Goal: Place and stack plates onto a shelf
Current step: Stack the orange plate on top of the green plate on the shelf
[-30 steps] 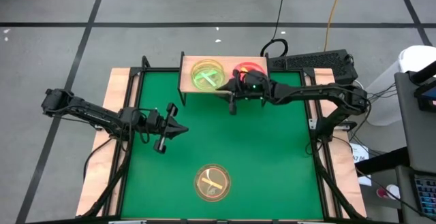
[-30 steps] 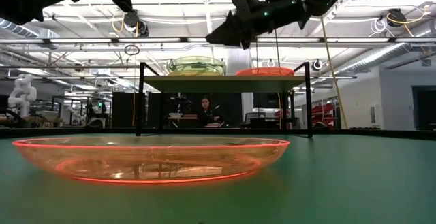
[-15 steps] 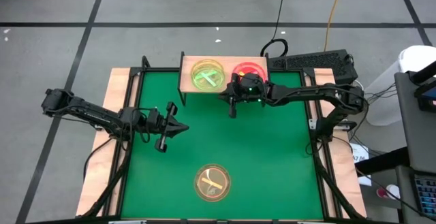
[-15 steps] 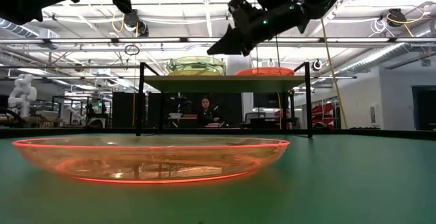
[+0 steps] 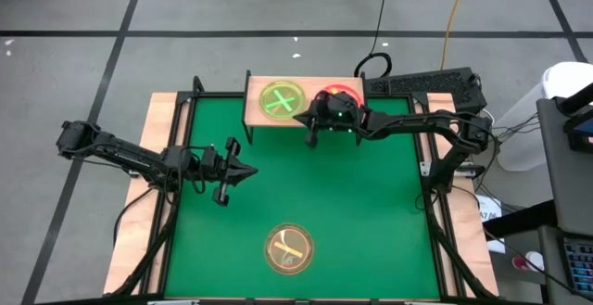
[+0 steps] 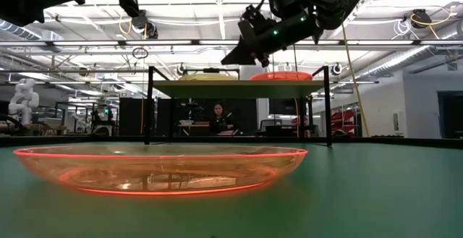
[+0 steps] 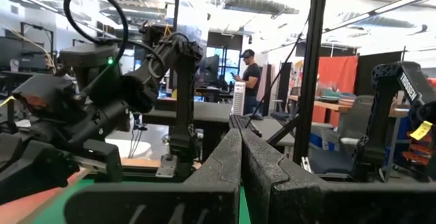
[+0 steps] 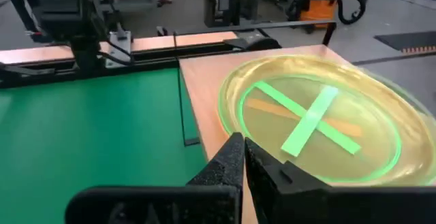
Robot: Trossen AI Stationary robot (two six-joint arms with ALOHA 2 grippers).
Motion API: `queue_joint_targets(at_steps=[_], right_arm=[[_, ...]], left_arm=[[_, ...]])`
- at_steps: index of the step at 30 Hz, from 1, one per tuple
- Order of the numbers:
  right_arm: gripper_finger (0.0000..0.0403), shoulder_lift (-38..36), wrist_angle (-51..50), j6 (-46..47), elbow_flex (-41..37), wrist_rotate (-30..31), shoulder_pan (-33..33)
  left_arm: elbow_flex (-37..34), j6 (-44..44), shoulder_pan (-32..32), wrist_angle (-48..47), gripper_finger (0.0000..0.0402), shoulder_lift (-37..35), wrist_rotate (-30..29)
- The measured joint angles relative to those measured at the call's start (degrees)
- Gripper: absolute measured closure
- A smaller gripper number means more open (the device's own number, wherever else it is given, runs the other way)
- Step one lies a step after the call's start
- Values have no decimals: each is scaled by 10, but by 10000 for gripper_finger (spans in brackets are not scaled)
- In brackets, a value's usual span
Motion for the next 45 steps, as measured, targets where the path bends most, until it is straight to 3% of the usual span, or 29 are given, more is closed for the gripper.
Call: queue_joint_targets(at_steps=[3, 6, 9, 11, 17, 20, 25, 27, 33, 37, 45], right_arm=[[403, -2, 2, 6, 0, -11, 6], [403, -8, 3, 16, 0, -66, 22], [403, -18, -17, 27, 0, -107, 53], [403, -27, -38, 26, 0, -79, 83], [403, -67, -116, -43, -1, 100, 200], [403, -108, -148, -47, -15, 148, 252], [403, -234, -158, -33, -94, 149, 313], [403, -304, -153, -10, -143, 150, 325], [403, -521, -97, 53, -304, 148, 353], [403, -649, -47, 33, -406, 148, 366], [403, -783, 127, 11, -573, 147, 369]], left_arm=[[0, -3, 0, 0, 398, 0, 0], [0, -37, 0, 0, 398, 0, 0], [0, -175, -11, 1, 398, 4, 2], [0, -206, -24, -1, 398, 14, 19], [31, -101, -74, -6, 398, 46, 26], [69, -78, -89, -71, 398, 63, 6], [163, -105, -98, -325, 398, 94, -134], [202, -126, -97, -402, 398, 114, -163], [262, -119, -102, -446, 398, 166, -163], [265, -102, -110, -460, 398, 189, -101], [264, -128, -137, -525, 398, 241, -77]])
